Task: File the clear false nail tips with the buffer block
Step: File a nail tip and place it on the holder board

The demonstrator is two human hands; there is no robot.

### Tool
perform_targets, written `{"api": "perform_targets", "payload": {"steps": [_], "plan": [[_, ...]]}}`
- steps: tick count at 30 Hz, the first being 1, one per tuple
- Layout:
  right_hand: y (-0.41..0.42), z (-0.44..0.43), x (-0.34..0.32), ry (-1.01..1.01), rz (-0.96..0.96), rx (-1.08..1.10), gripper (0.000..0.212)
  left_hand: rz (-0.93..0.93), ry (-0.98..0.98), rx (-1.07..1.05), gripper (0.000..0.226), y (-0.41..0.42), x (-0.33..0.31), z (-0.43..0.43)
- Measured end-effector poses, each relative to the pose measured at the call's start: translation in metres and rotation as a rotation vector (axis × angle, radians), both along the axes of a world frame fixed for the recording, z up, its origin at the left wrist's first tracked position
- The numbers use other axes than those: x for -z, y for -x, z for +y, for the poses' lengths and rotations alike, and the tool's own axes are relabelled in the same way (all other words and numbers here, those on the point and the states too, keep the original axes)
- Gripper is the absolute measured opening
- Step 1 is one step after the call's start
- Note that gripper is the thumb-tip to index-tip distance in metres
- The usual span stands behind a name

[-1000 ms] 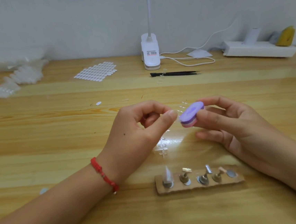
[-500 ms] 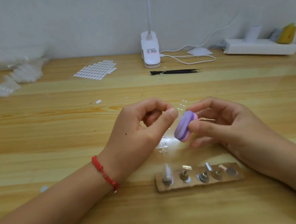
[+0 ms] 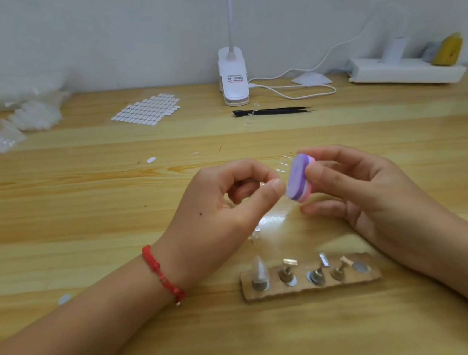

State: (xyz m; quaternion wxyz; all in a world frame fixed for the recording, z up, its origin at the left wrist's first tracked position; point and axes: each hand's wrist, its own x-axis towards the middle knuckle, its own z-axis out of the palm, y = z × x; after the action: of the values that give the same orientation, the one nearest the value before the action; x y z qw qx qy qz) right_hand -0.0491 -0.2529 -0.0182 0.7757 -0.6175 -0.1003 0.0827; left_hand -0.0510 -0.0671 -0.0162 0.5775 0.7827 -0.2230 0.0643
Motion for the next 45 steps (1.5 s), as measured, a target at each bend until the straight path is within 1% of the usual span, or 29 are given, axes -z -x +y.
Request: {"api": "perform_targets", "payload": {"steps": [1,4,7,15,19,22,25,27,31,34,38,42,45], "plan": [[-0.0004,0.0003,-0.0002,-0.008,0.004,-0.010,0.027,0.000,0.002,-0.004,0.011,0.0000,0.0000,0.0003],[0.0010,0.0011,-0.0004,0.087,-0.017,-0.097,0.028,-0.001,0.012,-0.022,0.011,-0.0003,0.0000,0.0010],[0.0005,-0.0013,0.0013,0.136,-0.014,-0.102,0.031,0.005,-0.002,0.002,0.010,-0.0007,0.0007,0.0003],[-0.0001,-0.0012,0.0018,0.137,0.003,-0.099,0.034,-0.008,-0.008,0.037,0.010,-0.0015,0.0018,0.0005],[-0.0001,-0.0007,0.0014,0.102,0.010,-0.095,0.038,-0.026,-0.039,0.066,0.011,-0.0009,0.0019,-0.0005],[-0.0006,-0.0002,0.0004,0.059,0.020,-0.087,0.034,-0.052,-0.056,0.064,0.012,0.0005,0.0015,-0.0007],[-0.0001,-0.0005,0.0005,0.111,0.007,-0.089,0.033,-0.066,-0.001,0.001,0.009,-0.0006,0.0006,0.0006],[0.0002,-0.0005,0.0011,0.146,-0.002,-0.094,0.033,-0.059,0.002,-0.013,0.009,-0.0010,0.0009,0.0005],[-0.0009,0.0007,0.0016,0.057,-0.003,-0.059,0.031,-0.068,-0.064,0.052,0.008,0.0014,0.0025,-0.0013],[-0.0001,0.0013,0.0014,0.098,-0.001,-0.078,0.032,-0.066,-0.017,-0.025,0.009,-0.0010,0.0023,-0.0001],[-0.0001,0.0008,0.0013,0.077,-0.004,-0.073,0.031,-0.089,-0.055,0.026,0.008,0.0009,0.0010,-0.0020],[0.0002,0.0006,0.0011,0.114,-0.006,-0.089,0.031,-0.106,-0.006,-0.053,0.009,-0.0012,-0.0003,-0.0002],[0.0001,-0.0001,0.0019,0.131,-0.013,-0.085,0.032,-0.112,-0.054,-0.007,0.011,0.0005,0.0006,-0.0020]]}}
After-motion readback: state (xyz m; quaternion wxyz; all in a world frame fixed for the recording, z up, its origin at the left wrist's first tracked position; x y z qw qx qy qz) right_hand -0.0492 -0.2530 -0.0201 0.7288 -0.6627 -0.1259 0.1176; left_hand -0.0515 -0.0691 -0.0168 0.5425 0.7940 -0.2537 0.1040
